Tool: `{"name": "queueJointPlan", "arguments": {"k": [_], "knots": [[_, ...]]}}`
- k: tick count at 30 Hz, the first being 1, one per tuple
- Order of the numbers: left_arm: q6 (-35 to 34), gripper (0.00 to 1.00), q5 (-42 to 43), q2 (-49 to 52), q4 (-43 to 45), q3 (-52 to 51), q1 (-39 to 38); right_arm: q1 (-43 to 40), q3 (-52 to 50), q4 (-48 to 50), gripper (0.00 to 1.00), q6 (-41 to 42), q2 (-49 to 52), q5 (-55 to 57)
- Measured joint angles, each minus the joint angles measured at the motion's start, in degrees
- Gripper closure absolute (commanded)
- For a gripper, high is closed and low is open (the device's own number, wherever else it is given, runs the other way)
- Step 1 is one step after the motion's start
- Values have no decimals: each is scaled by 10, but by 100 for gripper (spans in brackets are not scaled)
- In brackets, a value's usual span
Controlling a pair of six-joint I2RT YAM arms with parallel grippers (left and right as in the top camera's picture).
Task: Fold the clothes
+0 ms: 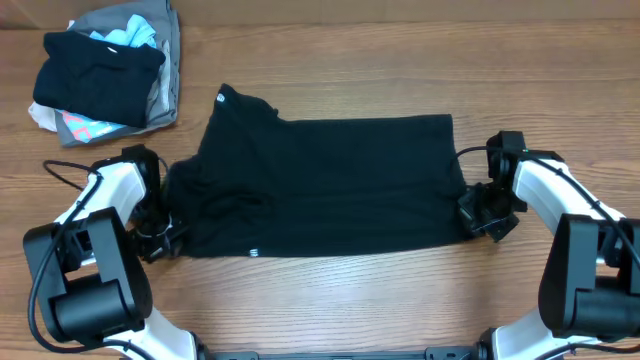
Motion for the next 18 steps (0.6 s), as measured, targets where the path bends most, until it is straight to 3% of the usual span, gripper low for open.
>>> {"name": "queueJointPlan", "arguments": {"k": [7,14,15,18], "knots": [[-13,96,-42,-20,-42,15,2,-7,23,-47,96,12,7,32],[-12,96,-45,-109,-55,21,2,-9,28,-82,96,28,-42,41],[-12,96,-42,-125,-55,25,2,-9,32,-89,87,27,-63,41],[0,80,-10,-177,-51,35,-4,-9,49,-93,33,11,-123,28]]}}
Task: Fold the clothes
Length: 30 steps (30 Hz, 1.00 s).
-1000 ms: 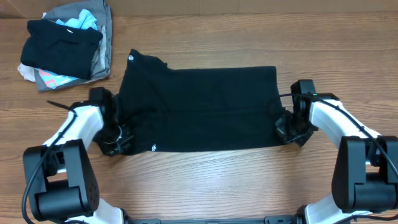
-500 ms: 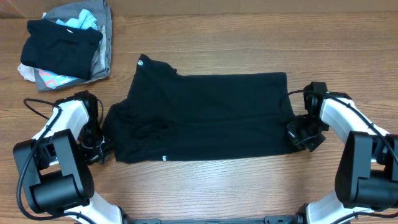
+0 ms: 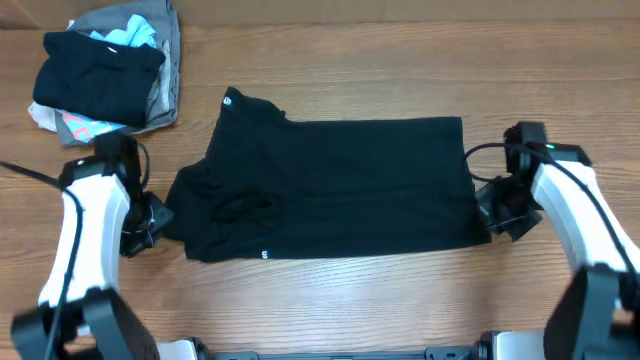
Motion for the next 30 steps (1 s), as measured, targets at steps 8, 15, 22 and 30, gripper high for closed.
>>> {"name": "queueJointPlan", "arguments": {"k": [8,15,22,30], "knots": [[22,52,120,-55,11,8,-103,-1,35,0,1,-74,-76,-113],[-26,22,187,-19,57,8,-250,0,35,-4,2,-87,-73,-150],[-97,23,199,62,130,8,-280,0,35,-13,3,-103,-73,-157],[-157,25,199,106,132,8,-240,0,26,-16,3,-132,-73,-158]]}}
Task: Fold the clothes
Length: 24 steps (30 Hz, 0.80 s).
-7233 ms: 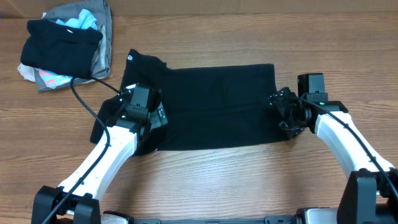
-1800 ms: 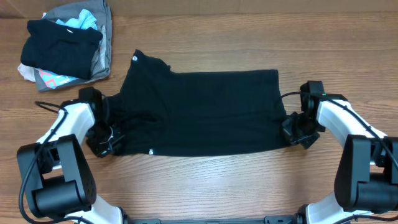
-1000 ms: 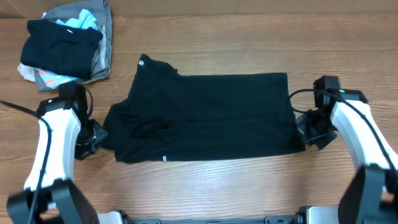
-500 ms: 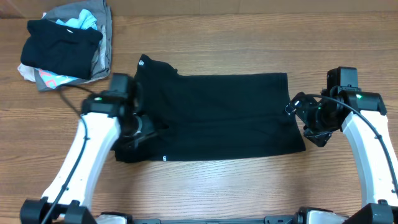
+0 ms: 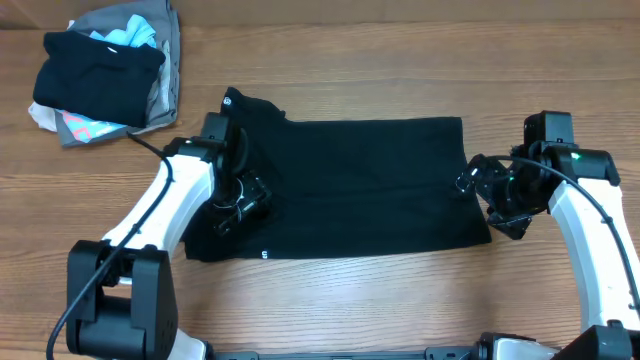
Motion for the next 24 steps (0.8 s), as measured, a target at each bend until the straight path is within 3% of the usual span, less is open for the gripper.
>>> {"name": "queueJointPlan", "arguments": {"k": [7,18,24], "knots": [[-25,41,0,0,22,0,9,0,0,0,3,-7,0,-1],[-44,45,0,0,-8,0,9,0,0,-3,3,-8,0,-1],[-51,54,-7,0,-14,0,9,0,0,-5,3,-8,0,-1]]}}
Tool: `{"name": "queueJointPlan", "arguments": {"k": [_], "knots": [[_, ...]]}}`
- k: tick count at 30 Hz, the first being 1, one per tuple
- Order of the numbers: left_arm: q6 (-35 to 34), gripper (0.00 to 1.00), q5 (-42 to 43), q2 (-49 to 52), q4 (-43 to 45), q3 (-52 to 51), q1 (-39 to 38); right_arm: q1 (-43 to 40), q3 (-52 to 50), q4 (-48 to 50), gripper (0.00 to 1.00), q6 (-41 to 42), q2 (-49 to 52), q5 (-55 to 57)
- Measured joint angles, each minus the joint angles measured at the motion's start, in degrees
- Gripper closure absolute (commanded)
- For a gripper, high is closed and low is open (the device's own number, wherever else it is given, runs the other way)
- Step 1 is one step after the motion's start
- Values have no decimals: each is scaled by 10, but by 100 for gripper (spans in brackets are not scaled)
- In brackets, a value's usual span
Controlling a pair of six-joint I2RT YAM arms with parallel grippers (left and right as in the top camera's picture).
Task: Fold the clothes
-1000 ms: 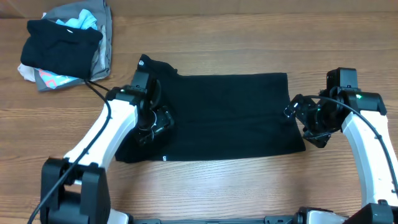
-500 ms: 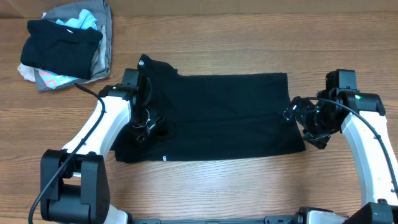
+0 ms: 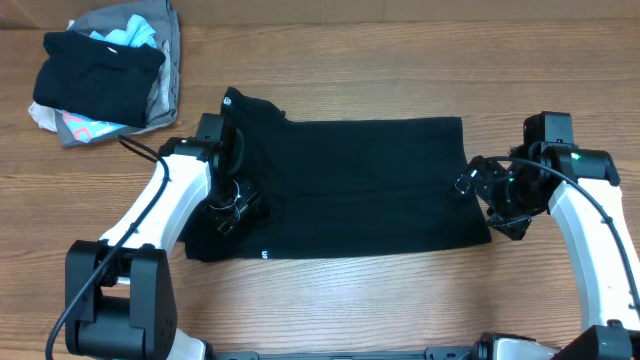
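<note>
A black shirt (image 3: 350,185) lies spread flat across the middle of the table, with its collar tag at the upper left and a rumpled sleeve area at its left end. My left gripper (image 3: 234,206) rests low on that rumpled left part, black against black, so its jaws cannot be read. My right gripper (image 3: 468,186) sits at the shirt's right edge, and its jaw state is also unclear.
A pile of other clothes (image 3: 105,70) lies at the far left corner, with a dark garment on top of grey, blue and white ones. The wooden table (image 3: 330,300) shows bare along the front edge. Cables trail from both arms.
My left gripper has shifted slightly to the left and toward the front on the shirt's left part. The right arm and the shirt look unchanged.
At first both grippers were down at the shirt's left and right ends. Then the shirt lay slightly further right, with both arms just outside its ends. Later my left arm reached onto the rumpled left part and my right gripper met the right edge, where they remain.
</note>
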Motion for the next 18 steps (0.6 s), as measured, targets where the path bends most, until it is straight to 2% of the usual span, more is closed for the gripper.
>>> {"name": "queueJointPlan", "arguments": {"k": [2,18], "knots": [[-3,60,-3,0,1,0,0,0,0,0,3,0,0,0],[-13,71,-9,2,45,-13,0,0,0,1,3,0,0,0]]}}
